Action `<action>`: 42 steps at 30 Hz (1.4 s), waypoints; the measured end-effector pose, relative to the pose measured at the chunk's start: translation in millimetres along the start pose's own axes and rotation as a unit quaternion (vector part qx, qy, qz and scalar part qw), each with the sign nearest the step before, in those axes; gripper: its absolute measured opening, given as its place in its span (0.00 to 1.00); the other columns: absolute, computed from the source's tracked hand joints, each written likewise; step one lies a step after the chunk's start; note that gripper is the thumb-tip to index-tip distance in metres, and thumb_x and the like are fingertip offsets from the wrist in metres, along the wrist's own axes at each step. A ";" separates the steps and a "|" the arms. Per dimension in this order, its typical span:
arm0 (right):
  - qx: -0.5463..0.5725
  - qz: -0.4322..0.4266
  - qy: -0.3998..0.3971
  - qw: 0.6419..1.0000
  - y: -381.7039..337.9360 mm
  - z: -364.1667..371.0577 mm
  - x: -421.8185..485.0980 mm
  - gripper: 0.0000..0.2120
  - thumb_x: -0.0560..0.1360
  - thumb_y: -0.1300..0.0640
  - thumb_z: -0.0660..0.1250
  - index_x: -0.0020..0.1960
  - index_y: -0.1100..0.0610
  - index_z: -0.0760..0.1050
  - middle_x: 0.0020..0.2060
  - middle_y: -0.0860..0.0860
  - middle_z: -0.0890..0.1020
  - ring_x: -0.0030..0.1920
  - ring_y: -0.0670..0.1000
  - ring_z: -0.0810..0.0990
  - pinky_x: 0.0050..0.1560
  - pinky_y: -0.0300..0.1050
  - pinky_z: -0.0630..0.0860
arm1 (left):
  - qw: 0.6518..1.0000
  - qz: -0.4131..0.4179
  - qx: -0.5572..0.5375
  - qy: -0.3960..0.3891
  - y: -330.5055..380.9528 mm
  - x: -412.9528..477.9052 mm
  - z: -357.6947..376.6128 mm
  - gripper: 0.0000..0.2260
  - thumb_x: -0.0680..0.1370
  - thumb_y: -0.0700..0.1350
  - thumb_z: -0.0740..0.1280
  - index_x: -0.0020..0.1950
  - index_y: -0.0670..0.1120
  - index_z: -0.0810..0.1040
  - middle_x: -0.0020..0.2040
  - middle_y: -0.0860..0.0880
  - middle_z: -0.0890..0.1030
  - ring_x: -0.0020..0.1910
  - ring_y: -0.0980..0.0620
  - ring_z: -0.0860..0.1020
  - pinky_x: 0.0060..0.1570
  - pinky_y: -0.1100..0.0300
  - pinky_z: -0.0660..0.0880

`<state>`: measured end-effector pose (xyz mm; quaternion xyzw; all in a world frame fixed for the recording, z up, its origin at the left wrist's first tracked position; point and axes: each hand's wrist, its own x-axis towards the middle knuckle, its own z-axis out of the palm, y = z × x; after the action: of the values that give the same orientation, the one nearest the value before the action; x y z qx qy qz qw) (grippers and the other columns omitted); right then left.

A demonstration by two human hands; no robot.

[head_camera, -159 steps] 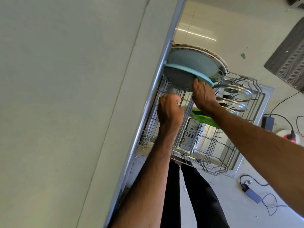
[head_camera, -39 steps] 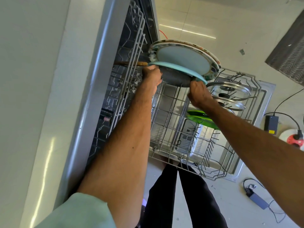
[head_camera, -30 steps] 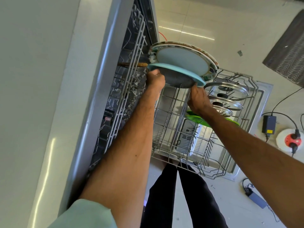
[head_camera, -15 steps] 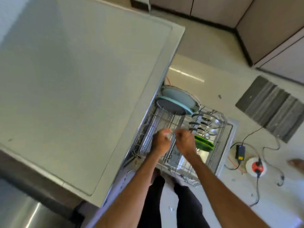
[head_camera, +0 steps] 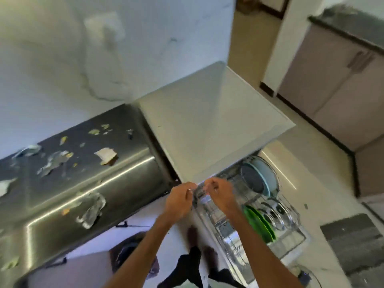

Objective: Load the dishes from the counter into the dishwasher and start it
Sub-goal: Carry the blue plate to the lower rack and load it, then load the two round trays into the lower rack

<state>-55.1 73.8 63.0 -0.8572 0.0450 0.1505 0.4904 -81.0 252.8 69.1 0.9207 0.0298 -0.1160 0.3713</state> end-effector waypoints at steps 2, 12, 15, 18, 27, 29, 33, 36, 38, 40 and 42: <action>0.021 -0.052 -0.035 0.998 -43.7 20.9 -3.6 0.08 0.77 0.64 0.66 0.47 0.56 0.83 0.35 0.49 0.86 0.35 0.45 0.85 0.42 0.47 0.83 | 0.998 -0.034 -0.004 0.058 -24.6 -28.5 -33.4 0.17 0.75 0.39 0.58 0.56 0.48 0.84 0.54 0.50 0.85 0.55 0.51 0.82 0.58 0.62 0.73; -0.067 -0.264 -0.320 0.907 -239.7 211.2 -58.7 0.06 0.79 0.62 0.66 0.49 0.58 0.81 0.36 0.51 0.86 0.33 0.50 0.86 0.30 0.43 0.80 | 0.922 -0.228 -0.086 0.300 -148.6 -201.5 -185.5 0.15 0.74 0.40 0.61 0.51 0.51 0.85 0.49 0.53 0.86 0.46 0.54 0.83 0.53 0.56 0.80; -0.098 -0.292 -0.377 0.873 -272.1 279.4 -93.6 0.04 0.78 0.62 0.68 0.50 0.58 0.82 0.38 0.52 0.87 0.34 0.46 0.85 0.31 0.40 0.80 | 0.889 -0.288 -0.108 0.340 -193.7 -261.4 -208.7 0.15 0.72 0.39 0.60 0.48 0.50 0.85 0.47 0.55 0.86 0.47 0.57 0.82 0.54 0.56 0.79; -0.128 -0.312 -0.424 0.841 -294.2 349.9 -136.7 0.05 0.78 0.62 0.67 0.50 0.56 0.82 0.38 0.52 0.87 0.36 0.49 0.86 0.35 0.48 0.82 | 0.856 -0.331 -0.122 0.377 -237.4 -322.5 -223.7 0.17 0.69 0.43 0.58 0.47 0.52 0.85 0.46 0.56 0.86 0.47 0.57 0.83 0.53 0.54 0.80; -0.184 -0.386 -0.470 0.772 -322.2 520.7 -252.2 0.04 0.74 0.59 0.73 0.48 0.56 0.85 0.41 0.49 0.87 0.42 0.47 0.85 0.50 0.50 0.83 | 0.775 -0.455 -0.151 0.412 -333.9 -467.7 -248.3 0.19 0.65 0.45 0.57 0.47 0.53 0.85 0.50 0.54 0.85 0.52 0.53 0.82 0.56 0.52 0.79; -0.194 -0.389 -0.479 0.762 -322.7 543.9 -269.1 0.04 0.75 0.60 0.72 0.48 0.55 0.85 0.41 0.49 0.86 0.41 0.46 0.85 0.50 0.49 0.83 | 0.760 -0.469 -0.162 0.420 -349.4 -487.8 -248.8 0.18 0.66 0.44 0.59 0.47 0.52 0.85 0.50 0.52 0.86 0.52 0.52 0.82 0.56 0.51 0.79; -0.222 -0.385 -0.490 0.750 -318.1 577.2 -287.8 0.05 0.74 0.60 0.71 0.45 0.51 0.84 0.45 0.48 0.86 0.47 0.46 0.84 0.54 0.43 0.80 | 0.731 -0.489 -0.173 0.443 -373.1 -511.3 -255.1 0.13 0.72 0.38 0.64 0.50 0.48 0.86 0.51 0.49 0.86 0.52 0.50 0.82 0.54 0.53 0.80; -0.241 -0.373 -0.491 0.750 -317.8 592.0 -291.2 0.07 0.74 0.63 0.69 0.40 0.54 0.83 0.43 0.50 0.86 0.46 0.47 0.83 0.51 0.38 0.77 | 0.724 -0.497 -0.181 0.443 -391.6 -515.6 -263.4 0.13 0.72 0.38 0.64 0.50 0.47 0.86 0.52 0.49 0.86 0.52 0.49 0.83 0.53 0.52 0.80; -0.261 -0.375 -0.485 0.746 -320.3 600.2 -288.8 0.07 0.73 0.64 0.67 0.37 0.60 0.80 0.35 0.48 0.83 0.41 0.48 0.82 0.42 0.31 0.72 | 0.722 -0.497 -0.178 0.447 -398.9 -513.9 -271.5 0.11 0.73 0.39 0.65 0.50 0.45 0.86 0.50 0.46 0.86 0.51 0.47 0.83 0.52 0.53 0.80; -0.267 -0.375 -0.484 0.745 -326.9 606.5 -286.0 0.08 0.73 0.64 0.66 0.36 0.60 0.79 0.32 0.44 0.80 0.40 0.45 0.79 0.36 0.27 0.67 | 0.717 -0.500 -0.188 0.448 -407.5 -511.0 -279.6 0.11 0.72 0.39 0.65 0.50 0.43 0.85 0.50 0.45 0.86 0.50 0.45 0.83 0.51 0.54 0.80; -0.270 -0.373 -0.476 0.749 -335.2 614.2 -279.9 0.06 0.75 0.63 0.68 0.44 0.57 0.84 0.40 0.44 0.83 0.44 0.43 0.79 0.38 0.24 0.66 | 0.715 -0.503 -0.203 0.441 -419.3 -507.1 -286.3 0.10 0.71 0.39 0.64 0.47 0.41 0.84 0.46 0.44 0.86 0.47 0.45 0.83 0.47 0.54 0.80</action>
<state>-377.2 751.5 133.9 -0.7201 -0.5602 0.3495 0.2135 -577.8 769.3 104.4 0.6194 0.6717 0.1427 0.3806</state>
